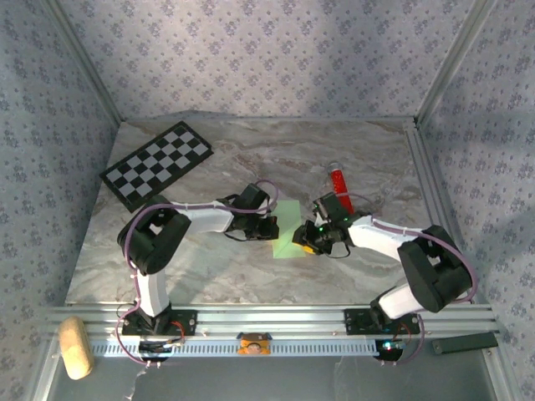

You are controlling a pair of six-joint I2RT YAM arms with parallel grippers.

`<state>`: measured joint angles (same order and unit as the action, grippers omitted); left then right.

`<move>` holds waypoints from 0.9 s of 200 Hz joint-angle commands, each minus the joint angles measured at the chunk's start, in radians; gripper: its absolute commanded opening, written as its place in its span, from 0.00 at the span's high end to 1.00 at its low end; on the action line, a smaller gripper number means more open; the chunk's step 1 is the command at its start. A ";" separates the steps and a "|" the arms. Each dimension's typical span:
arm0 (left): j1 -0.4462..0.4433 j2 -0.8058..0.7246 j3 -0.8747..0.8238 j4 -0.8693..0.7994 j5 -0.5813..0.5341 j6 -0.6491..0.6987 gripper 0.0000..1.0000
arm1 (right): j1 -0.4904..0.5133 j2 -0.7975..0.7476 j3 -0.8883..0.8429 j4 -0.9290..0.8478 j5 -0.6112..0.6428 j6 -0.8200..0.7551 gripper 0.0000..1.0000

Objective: Fold a paper plane with a square sheet of paper (pick it up from the middle)
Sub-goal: Turn over the paper at the center of the table.

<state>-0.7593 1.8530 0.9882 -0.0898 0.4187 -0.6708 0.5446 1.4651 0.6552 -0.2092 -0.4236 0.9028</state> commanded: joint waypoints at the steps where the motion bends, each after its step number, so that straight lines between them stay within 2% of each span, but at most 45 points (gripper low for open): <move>1: -0.012 0.008 -0.042 0.003 -0.020 -0.017 0.98 | 0.012 0.022 0.014 -0.048 0.027 0.020 0.61; 53: -0.016 0.005 -0.053 0.009 -0.021 -0.022 0.98 | 0.021 0.045 0.014 -0.056 0.059 0.015 0.57; 105: -0.014 0.010 -0.048 -0.003 -0.017 0.001 0.98 | 0.014 0.067 0.006 0.139 -0.021 0.027 0.53; 180: -0.005 0.024 -0.038 -0.023 0.001 0.023 0.98 | -0.057 0.087 0.015 0.232 -0.123 -0.059 0.51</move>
<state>-0.7612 1.8477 0.9600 -0.0334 0.4244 -0.6724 0.5087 1.5333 0.6590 -0.0147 -0.4904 0.8963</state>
